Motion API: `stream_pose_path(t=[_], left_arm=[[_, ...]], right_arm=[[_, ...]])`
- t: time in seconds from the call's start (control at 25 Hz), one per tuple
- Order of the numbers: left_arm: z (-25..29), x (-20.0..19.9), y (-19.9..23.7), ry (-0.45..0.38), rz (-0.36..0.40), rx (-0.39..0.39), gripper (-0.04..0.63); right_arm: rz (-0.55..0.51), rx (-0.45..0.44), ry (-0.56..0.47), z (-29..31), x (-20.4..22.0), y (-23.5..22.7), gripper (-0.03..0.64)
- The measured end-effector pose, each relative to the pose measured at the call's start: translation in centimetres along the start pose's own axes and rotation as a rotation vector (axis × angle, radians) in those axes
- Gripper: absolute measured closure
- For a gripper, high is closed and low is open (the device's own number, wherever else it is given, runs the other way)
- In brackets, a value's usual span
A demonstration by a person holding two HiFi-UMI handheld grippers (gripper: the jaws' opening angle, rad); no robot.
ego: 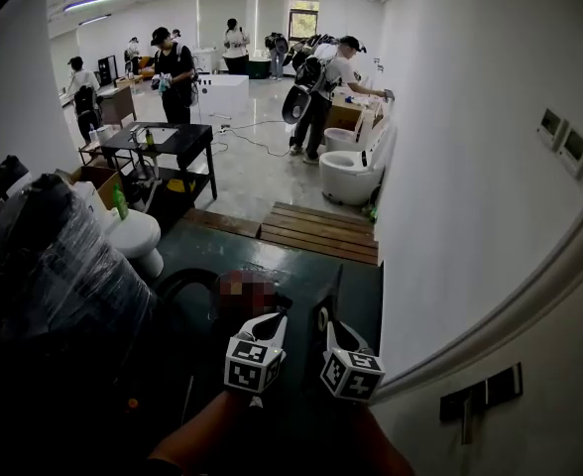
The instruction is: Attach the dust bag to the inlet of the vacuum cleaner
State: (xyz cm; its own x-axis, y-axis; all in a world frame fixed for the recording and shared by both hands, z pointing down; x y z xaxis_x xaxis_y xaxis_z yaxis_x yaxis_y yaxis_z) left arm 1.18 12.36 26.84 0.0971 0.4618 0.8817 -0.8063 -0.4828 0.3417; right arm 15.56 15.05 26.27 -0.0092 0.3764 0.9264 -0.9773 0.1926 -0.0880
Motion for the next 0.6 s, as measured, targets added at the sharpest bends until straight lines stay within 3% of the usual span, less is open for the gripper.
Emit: stream_pose_path(t=[0.6], left_arm=[[6.5,-1.8,7.0,0.051,-0.090,-0.026,0.597]], right_arm=[[-0.011,-0.013,0.088,9.3,-1.7,-0.4,0.595]])
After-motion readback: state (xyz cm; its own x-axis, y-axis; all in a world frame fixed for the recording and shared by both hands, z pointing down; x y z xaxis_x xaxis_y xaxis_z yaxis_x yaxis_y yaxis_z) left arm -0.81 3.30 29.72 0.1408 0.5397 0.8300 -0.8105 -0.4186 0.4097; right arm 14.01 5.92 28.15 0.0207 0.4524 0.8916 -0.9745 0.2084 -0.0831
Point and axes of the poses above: the fingertips, and each gripper's own axes: z forward along the fingers, y to its left, x out of its underside, the point moved 5 cm from there along -z, backward along the fingers, and after that the axes turned 13 degrees about -z, right-handed, at the moved point
